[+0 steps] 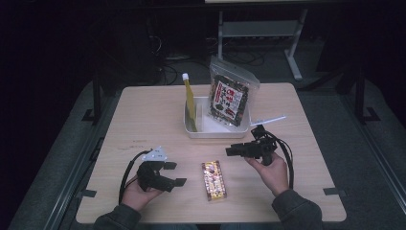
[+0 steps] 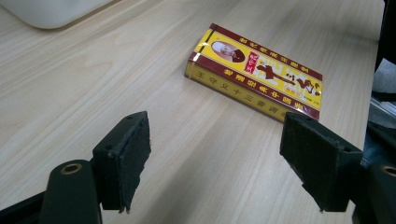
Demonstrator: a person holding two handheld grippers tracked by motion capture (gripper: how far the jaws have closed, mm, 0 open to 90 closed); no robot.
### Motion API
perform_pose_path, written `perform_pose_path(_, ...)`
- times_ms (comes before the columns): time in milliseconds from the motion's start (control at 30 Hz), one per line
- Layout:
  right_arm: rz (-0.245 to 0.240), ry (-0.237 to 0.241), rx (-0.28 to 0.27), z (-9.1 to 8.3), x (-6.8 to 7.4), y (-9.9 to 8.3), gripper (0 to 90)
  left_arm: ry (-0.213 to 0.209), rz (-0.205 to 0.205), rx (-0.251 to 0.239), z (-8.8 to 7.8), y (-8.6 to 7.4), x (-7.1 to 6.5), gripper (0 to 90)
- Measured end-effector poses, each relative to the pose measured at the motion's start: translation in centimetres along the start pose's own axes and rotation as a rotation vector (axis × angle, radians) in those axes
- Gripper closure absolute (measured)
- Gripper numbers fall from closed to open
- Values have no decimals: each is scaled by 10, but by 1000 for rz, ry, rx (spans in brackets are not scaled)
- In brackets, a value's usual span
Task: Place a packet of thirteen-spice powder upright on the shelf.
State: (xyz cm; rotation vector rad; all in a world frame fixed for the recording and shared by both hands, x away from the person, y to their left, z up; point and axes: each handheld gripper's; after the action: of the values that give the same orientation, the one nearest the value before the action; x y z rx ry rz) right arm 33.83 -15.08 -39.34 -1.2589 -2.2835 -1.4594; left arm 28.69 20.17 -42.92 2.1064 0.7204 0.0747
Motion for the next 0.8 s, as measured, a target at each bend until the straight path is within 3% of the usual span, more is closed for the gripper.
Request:
perform_pose_path(500, -8, 2, 58, 4, -2, -31, 602, -12, 20, 23, 7, 1, -6, 229)
perform_pose_path(600, -7, 4, 66, 4, -2, -36, 631, -13, 21, 23, 7, 1, -6, 228)
perform_pose_path(800, -16, 7, 100, 2, -2, -44, 772, -13, 25, 26, 8, 2, -8, 228)
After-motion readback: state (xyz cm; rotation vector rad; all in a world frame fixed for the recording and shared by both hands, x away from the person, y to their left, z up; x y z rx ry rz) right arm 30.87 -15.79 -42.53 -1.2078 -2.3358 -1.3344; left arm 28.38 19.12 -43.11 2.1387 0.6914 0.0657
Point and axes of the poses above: each handheld gripper's, and its own axes: z roughly forward along the jaws, y roughly out of its top, x roughly to its left, and after that the axes turned 4 degrees about -x, right-handed
